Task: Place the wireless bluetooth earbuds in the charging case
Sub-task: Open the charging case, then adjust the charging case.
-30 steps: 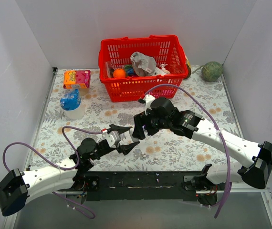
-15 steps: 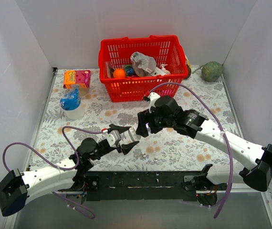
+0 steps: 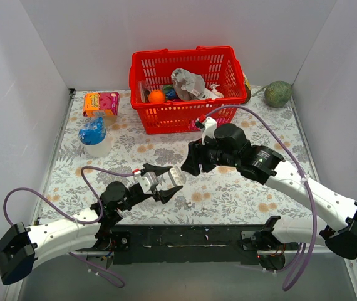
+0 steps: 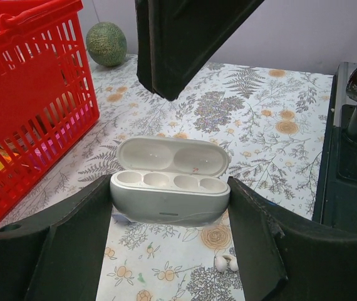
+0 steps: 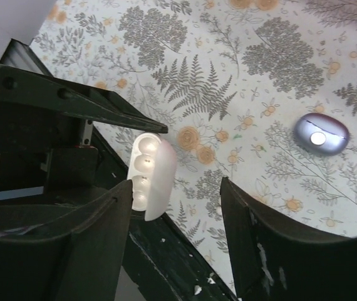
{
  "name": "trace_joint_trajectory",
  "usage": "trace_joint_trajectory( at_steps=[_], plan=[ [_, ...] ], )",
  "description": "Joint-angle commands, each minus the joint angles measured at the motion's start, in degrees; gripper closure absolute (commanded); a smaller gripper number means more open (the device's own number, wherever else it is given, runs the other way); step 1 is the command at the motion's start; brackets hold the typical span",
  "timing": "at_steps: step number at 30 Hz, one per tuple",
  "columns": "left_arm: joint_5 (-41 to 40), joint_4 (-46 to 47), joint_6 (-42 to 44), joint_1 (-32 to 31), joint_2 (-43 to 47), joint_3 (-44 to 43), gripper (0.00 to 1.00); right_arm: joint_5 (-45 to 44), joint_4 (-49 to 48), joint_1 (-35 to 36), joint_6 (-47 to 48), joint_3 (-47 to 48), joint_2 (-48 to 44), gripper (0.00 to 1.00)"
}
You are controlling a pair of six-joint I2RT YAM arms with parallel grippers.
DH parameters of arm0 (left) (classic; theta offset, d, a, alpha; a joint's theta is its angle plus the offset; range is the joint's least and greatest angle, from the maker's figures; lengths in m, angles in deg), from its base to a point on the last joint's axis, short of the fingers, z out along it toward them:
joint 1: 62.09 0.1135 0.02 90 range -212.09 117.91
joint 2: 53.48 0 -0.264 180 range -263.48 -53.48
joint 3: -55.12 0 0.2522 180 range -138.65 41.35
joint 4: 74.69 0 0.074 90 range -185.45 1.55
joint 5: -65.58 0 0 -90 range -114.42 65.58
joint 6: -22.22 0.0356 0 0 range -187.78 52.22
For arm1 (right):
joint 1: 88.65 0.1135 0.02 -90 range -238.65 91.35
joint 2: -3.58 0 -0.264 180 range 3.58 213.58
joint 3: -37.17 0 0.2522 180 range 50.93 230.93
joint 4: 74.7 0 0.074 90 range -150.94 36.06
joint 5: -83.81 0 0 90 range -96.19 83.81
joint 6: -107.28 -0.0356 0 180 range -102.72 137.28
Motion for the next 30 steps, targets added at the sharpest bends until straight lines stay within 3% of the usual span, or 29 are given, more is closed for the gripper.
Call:
trace_joint_trajectory(
  at_steps=[1, 5, 15, 22, 25, 29, 30],
  plan=[
    [-0.6, 1.0, 0.4, -0.3, -0.3, -2.3, 1.0, 4.8, -3.2, 0.1, 0.9, 1.2, 1.6, 0.38],
    [-0.6, 1.4, 0.2, -0.3, -0.4, -2.3, 1.0, 5.4, -2.9, 0.1, 0.9, 1.1, 3.3, 0.49],
    [-0.7, 1.3, 0.5, -0.3, -0.9, -2.9, 1.0, 8.1, -2.8, 0.4, 1.5, 1.2, 5.5, 0.5],
    [-0.8, 1.0, 0.5, -0.3, -0.5, -2.9, 1.0, 7.0, -2.3, 0.5, 1.6, 0.4, 6.1, 0.62],
    [-0.8, 0.8, 0.5, -0.3, -0.4, -2.9, 1.0, 6.1, -2.4, 0.5, 1.7, 0.1, 5.7, 0.72],
    [-1.1, 1.0, -0.5, -0.3, -0.5, -2.7, 1.0, 5.1, -1.0, 0.5, 2.8, 1.1, 5.9, 0.99],
    [-1.5, 1.0, -1.0, -0.3, -0.8, -2.8, 1.0, 4.0, -0.2, 0.5, 3.2, 2.2, 6.0, 0.99]
  ],
)
